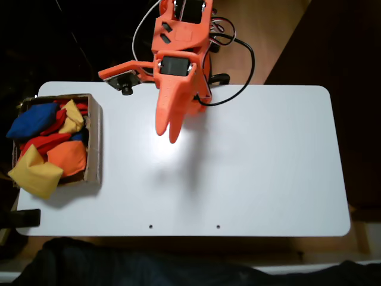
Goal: Grasp a bag and put it in the box.
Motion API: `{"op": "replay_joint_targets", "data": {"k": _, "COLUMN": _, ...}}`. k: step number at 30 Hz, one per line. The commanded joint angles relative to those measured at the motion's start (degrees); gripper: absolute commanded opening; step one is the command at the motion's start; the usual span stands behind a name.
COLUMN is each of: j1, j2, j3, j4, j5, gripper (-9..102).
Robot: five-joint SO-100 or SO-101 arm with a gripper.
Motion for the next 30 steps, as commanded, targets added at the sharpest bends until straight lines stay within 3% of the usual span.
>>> {"op": "replay_joint_targets", "data": {"k": 1, "j1": -2.55, "j2": 1.58, "j3": -2.2, "j4": -0.44, "j5": 0.53, "gripper": 43}}
{"op": "replay_joint_targets", "data": {"k": 7, "j1": -7.91, "j2": 4.48, "j3": 0.0, "j4": -0.79, "j5": 1.41, "gripper": 34}}
{"op": "replay_joint_targets", "data": {"k": 11, "j1": -10.9, "j2": 6.68, "j3": 1.76, "j4": -1.58, "j5": 1.49, "gripper": 19}}
{"op": "replay_joint_targets", "data": {"k": 21, "j1": -15.38, "j2": 12.04, "j3": 8.7, "j4": -2.02, "j5": 1.58, "gripper": 1}}
{"op": "replay_joint_targets", "data": {"k": 30, "j1": -16.08, "j2": 16.35, "j3": 18.37, "j4": -2.02, "j5": 1.58, "gripper": 0}}
